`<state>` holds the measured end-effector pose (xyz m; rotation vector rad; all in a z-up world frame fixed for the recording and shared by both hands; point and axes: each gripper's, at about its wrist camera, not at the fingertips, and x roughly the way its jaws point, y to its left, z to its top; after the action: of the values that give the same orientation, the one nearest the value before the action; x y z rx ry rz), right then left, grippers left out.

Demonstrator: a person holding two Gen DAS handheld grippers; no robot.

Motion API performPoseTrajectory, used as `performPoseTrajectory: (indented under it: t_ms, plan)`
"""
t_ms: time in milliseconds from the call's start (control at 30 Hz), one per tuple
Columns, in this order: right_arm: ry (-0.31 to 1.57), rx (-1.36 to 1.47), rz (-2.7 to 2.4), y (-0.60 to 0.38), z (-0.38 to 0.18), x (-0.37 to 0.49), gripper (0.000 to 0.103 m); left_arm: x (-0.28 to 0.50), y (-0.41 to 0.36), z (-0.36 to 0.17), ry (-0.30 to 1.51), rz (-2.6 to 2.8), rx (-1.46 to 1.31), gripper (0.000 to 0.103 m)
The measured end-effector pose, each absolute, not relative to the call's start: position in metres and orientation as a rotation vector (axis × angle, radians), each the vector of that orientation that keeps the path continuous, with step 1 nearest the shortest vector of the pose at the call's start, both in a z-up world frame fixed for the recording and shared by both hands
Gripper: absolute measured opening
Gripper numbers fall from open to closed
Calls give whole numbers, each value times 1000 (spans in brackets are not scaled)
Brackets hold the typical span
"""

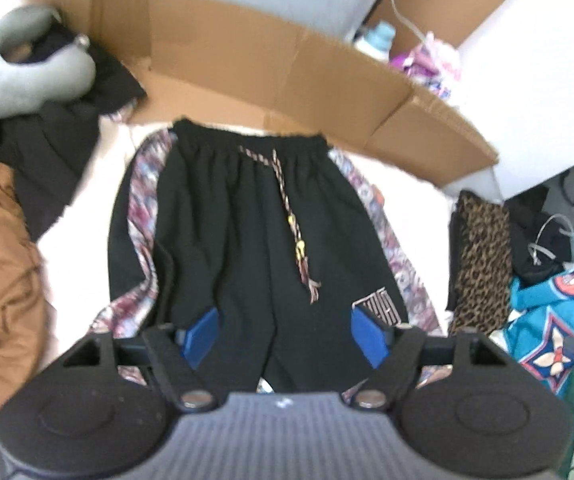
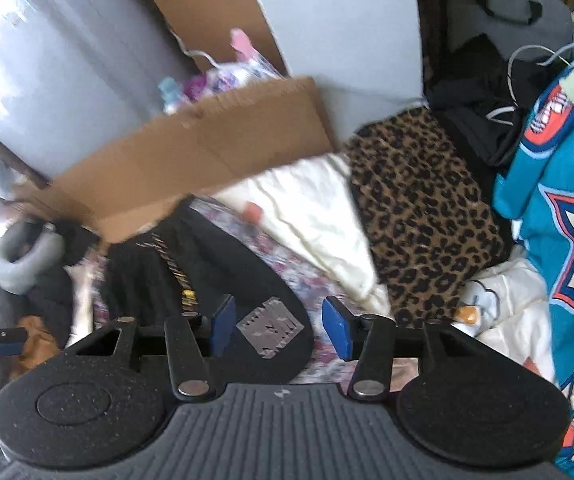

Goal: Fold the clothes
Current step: 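Lay the shorts flat on the duvet and open both tools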

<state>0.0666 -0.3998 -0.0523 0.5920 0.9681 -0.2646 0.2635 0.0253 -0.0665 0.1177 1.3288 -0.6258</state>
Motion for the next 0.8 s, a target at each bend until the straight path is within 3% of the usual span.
performPoseTrajectory:
  t_ms: [233, 467, 800]
  plan:
    - [900, 632, -254, -383, 16, 46, 69, 253, 53, -1, 1263, -648, 113, 85]
    - [878, 612, -244, -357, 69, 20, 76, 234, 95, 43, 1255, -665, 61, 86]
    - [843, 591, -121, -301, 90, 14, 83, 214, 152, 76, 1196, -572, 61, 86]
